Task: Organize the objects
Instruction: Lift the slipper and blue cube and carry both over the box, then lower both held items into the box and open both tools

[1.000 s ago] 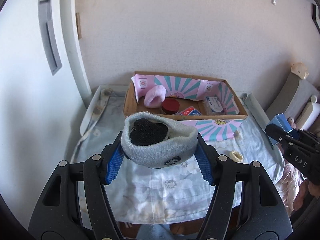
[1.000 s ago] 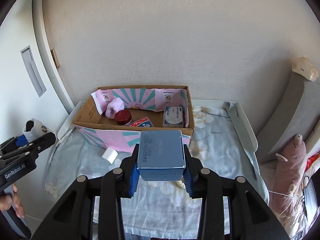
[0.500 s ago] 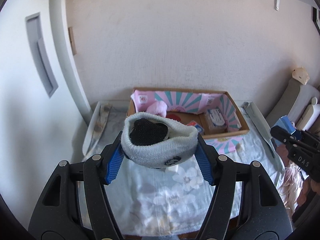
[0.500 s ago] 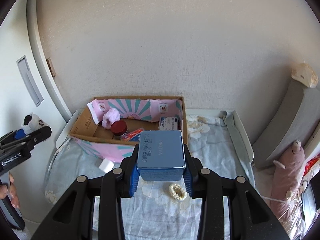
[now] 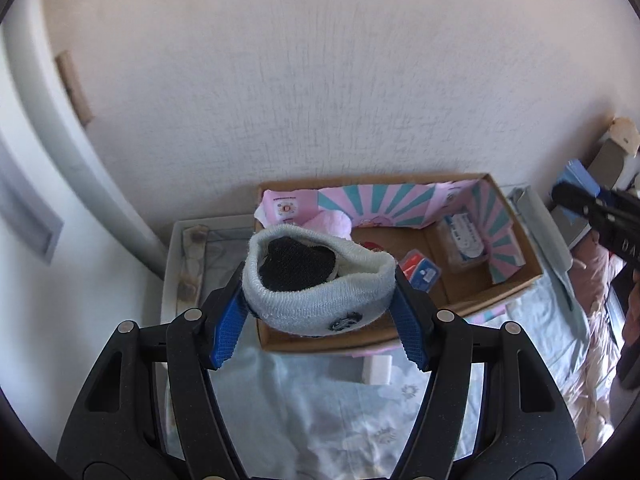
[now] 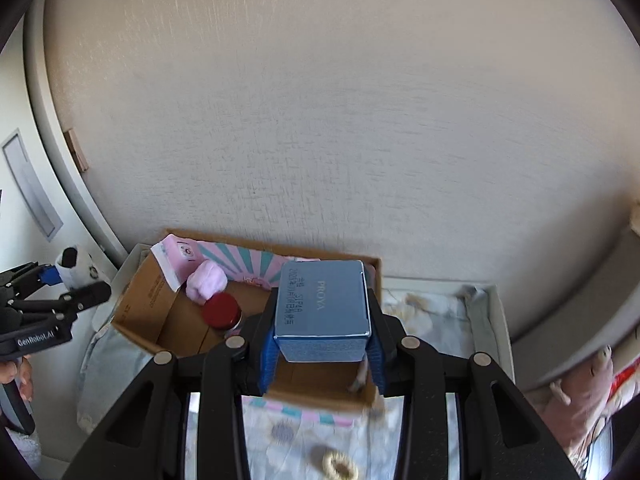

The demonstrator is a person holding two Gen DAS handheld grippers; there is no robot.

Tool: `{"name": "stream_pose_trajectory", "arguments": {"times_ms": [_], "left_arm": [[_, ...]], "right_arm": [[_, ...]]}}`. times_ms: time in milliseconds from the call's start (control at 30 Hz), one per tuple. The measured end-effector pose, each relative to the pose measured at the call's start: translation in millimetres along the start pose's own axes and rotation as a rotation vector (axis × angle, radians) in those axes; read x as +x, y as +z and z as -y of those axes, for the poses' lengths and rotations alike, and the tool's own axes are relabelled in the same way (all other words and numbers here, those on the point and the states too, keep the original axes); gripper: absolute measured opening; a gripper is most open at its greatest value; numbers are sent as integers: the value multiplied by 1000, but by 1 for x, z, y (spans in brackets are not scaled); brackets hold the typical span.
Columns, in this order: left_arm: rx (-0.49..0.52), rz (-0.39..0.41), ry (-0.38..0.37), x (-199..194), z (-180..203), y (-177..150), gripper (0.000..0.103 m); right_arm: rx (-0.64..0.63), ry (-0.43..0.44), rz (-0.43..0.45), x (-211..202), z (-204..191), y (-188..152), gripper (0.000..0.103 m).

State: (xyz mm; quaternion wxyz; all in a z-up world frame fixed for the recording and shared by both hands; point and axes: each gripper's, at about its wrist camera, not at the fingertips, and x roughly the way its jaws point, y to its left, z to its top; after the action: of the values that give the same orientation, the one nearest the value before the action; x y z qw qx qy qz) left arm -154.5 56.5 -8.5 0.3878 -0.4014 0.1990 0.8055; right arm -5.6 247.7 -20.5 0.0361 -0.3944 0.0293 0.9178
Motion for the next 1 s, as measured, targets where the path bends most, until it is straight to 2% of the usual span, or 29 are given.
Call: {"name": "stream_pose_trajectory", "arguments": {"times_ms": [267, 567, 800, 1000], "left_arm": [[57, -98, -18, 51, -3, 17, 63], [92, -209, -32, 104, -2, 12, 63], [132, -278, -41, 127, 1, 9, 63], [156, -296, -38, 132, 2, 13, 63]], "right_arm": [[-69, 75, -127, 66, -17, 20, 34], [-37, 150, -275, 137, -31, 7, 34], [-38, 176, -345, 168, -38, -4, 34], [-37, 191, -381, 178, -40, -7, 34]]}}
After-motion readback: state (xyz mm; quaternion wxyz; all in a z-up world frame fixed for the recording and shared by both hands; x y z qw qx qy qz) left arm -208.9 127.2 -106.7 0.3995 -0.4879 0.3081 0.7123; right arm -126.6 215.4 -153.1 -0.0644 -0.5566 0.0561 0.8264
